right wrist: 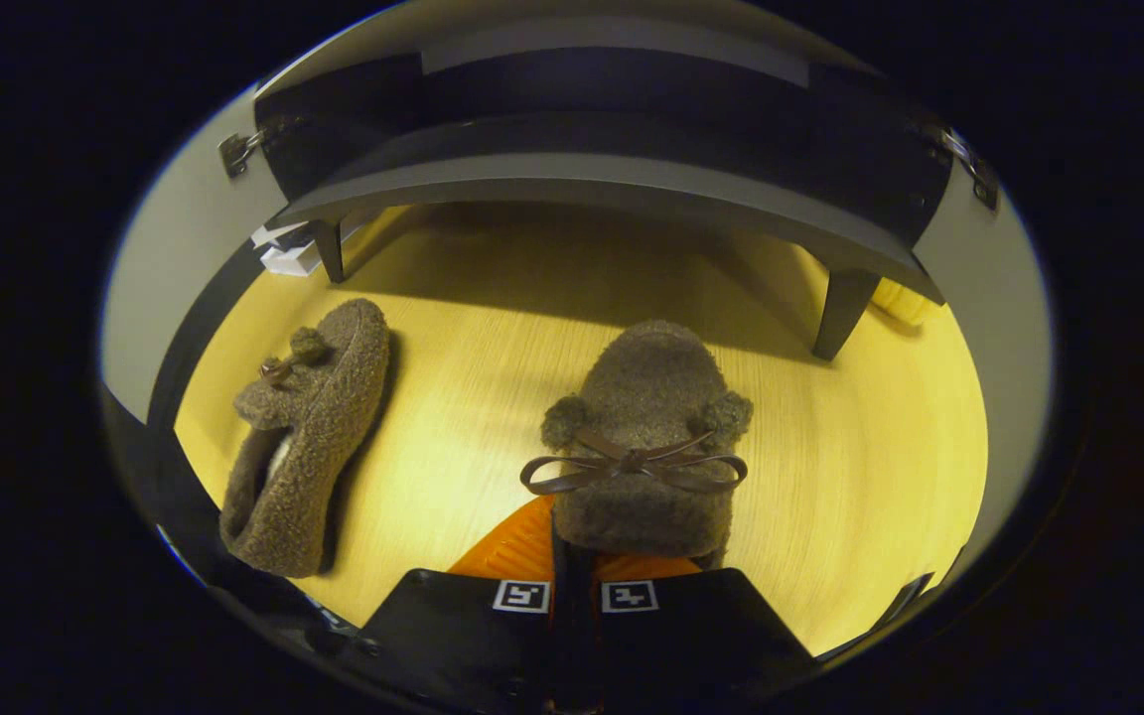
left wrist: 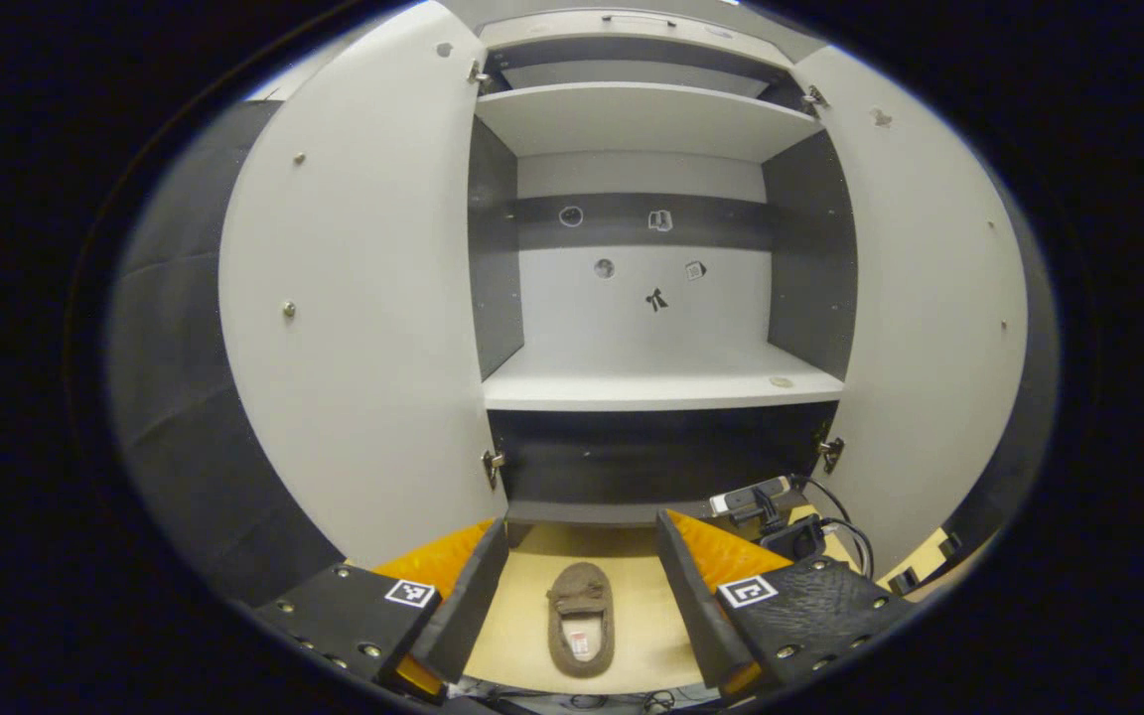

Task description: Grab one shoe with the right hand and put it into the shoe cabinet, grab the other shoe with the left hand and put it into the shoe cabinet; then close the right door with the right hand and the left door with the left hand.

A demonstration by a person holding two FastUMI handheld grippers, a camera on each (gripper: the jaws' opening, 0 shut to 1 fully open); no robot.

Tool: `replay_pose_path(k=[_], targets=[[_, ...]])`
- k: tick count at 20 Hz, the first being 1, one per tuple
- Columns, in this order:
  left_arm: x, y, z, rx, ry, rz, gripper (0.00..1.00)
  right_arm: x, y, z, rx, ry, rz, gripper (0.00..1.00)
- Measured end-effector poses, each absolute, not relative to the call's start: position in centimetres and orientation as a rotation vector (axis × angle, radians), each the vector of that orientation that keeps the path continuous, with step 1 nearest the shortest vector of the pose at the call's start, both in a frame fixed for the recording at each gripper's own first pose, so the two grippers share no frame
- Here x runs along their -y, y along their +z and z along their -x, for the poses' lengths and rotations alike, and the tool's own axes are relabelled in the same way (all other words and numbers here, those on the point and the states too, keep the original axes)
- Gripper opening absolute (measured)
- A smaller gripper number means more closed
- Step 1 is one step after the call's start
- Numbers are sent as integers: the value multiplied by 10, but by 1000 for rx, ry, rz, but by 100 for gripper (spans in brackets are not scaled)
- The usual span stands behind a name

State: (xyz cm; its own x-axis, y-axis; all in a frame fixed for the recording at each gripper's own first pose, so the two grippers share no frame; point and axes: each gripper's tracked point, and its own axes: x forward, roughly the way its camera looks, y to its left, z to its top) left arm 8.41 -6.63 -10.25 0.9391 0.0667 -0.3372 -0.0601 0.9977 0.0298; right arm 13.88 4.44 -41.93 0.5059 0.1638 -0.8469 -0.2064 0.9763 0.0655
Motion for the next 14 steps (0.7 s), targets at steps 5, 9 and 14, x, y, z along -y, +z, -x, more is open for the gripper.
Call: replay_pose_path(k=[5,9,14], targets=[[69,-101,-82,-328,2,-8,82,-34,-409,-131,-995,222,18,2],[55,-97,-80,-311,-30,-6,92,-33,-385,-129,-983,162,-83,2],[42,-87,-85,-262,-95,6,87,-28,-344,-118,-938,107,-181,2]])
